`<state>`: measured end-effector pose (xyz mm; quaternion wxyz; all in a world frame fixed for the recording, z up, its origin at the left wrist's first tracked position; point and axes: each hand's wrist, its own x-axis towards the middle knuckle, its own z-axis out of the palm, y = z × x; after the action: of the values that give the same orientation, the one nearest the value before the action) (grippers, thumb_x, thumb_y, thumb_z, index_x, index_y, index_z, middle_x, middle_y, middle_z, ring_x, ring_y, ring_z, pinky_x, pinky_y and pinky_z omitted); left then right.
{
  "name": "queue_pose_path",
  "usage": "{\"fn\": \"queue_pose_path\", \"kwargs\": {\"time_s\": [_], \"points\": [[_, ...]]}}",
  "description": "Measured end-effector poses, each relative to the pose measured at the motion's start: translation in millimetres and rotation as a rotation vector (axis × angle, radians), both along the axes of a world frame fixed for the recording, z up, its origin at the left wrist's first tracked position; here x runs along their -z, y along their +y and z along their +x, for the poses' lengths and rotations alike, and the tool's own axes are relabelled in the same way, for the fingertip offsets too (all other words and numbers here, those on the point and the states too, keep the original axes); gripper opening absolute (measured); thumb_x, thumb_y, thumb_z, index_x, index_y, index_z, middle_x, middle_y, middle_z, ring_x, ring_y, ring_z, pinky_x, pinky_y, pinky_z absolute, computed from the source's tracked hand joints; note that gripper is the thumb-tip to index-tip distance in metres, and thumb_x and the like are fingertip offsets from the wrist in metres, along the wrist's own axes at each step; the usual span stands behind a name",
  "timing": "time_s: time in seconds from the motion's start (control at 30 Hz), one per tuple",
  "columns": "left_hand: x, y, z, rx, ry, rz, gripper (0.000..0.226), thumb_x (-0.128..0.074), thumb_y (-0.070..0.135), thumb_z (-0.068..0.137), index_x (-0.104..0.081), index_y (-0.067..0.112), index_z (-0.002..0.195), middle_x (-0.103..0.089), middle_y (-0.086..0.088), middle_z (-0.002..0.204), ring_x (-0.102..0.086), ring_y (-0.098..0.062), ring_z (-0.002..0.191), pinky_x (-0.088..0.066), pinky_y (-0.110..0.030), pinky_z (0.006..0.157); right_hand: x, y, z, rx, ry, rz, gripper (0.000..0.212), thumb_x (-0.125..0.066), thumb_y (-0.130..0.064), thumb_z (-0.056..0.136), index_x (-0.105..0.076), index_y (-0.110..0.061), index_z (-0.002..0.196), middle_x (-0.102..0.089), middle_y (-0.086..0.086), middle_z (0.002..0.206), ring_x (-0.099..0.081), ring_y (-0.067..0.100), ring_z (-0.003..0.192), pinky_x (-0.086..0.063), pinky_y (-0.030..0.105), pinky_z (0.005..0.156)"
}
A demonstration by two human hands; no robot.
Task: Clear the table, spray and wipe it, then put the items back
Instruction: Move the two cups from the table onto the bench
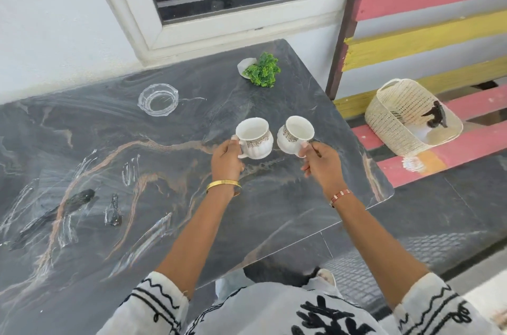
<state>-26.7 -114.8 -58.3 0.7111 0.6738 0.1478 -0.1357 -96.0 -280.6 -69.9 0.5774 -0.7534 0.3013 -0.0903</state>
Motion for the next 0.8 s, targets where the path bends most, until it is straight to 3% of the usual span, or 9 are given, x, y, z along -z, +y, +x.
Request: {"fn": "queue_pose_path", "kwargs": {"time_s": [0.2,0.33,0.47,0.57,0.67,0.8], "points": [[0,-113,-45,0.014,0.054,-0.061,0.036,-0.04,0.013,0.095,-0.043,0.012,0.059,-0.043,-0.005,0.06,-0.029,-0.003,0.026,-0.028,-0.02,0.04,-1,-101,-50,0.046,0.012,-0.077,0.033,-0.048,-0.013,0.095,-0.053,-0.017,0.063,-0.053,-0.001,0.056,-0.047,0.001,0.032,-0.039,0.014,0.035],[1,-185,-70,0.025,0.062,-0.125,0.038,-0.039,0.014,0.095,-0.042,0.012,0.057,-0.041,-0.003,0.058,-0.027,-0.004,0.026,-0.026,-0.023,0.044,-3,-168,-80,0.006,0.04,-0.148,0.032,-0.046,-0.008,0.094,-0.055,-0.017,0.064,-0.052,0.001,0.059,-0.047,0.003,0.044,-0.042,0.023,0.055],[0,-252,-89,0.07,0.06,-0.131,0.036,-0.04,0.012,0.094,-0.045,0.013,0.058,-0.042,-0.004,0.058,-0.028,-0.004,0.028,-0.026,-0.024,0.045,-11,-227,-104,0.014,0.071,-0.158,0.029,-0.044,-0.008,0.095,-0.056,-0.013,0.069,-0.051,0.002,0.056,-0.047,0.003,0.032,-0.039,0.014,0.037],[-3,-294,-98,0.105,0.067,-0.109,0.034,-0.041,0.012,0.093,-0.046,0.014,0.059,-0.044,-0.002,0.058,-0.028,-0.004,0.029,-0.027,-0.021,0.042,-13,-266,-119,0.061,0.072,-0.146,0.034,-0.044,-0.008,0.095,-0.054,-0.019,0.064,-0.051,0.002,0.052,-0.048,0.009,0.039,-0.042,0.02,0.041],[-2,-329,-99,0.153,0.078,-0.089,0.031,-0.04,0.011,0.091,-0.047,0.013,0.062,-0.044,-0.003,0.06,-0.028,-0.004,0.029,-0.027,-0.02,0.041,-10,-299,-126,0.1,0.086,-0.118,0.031,-0.043,-0.008,0.095,-0.056,-0.013,0.068,-0.051,0.003,0.052,-0.048,0.01,0.04,-0.042,0.025,0.047],[7,-379,-91,0.202,0.092,-0.06,0.031,-0.04,0.011,0.092,-0.049,0.016,0.062,-0.043,-0.004,0.06,-0.029,-0.01,0.035,-0.026,-0.022,0.043,-1,-343,-126,0.151,0.101,-0.092,0.032,-0.043,-0.009,0.096,-0.055,-0.014,0.066,-0.051,0.003,0.053,-0.045,0.001,0.031,-0.04,0.017,0.04]]}}
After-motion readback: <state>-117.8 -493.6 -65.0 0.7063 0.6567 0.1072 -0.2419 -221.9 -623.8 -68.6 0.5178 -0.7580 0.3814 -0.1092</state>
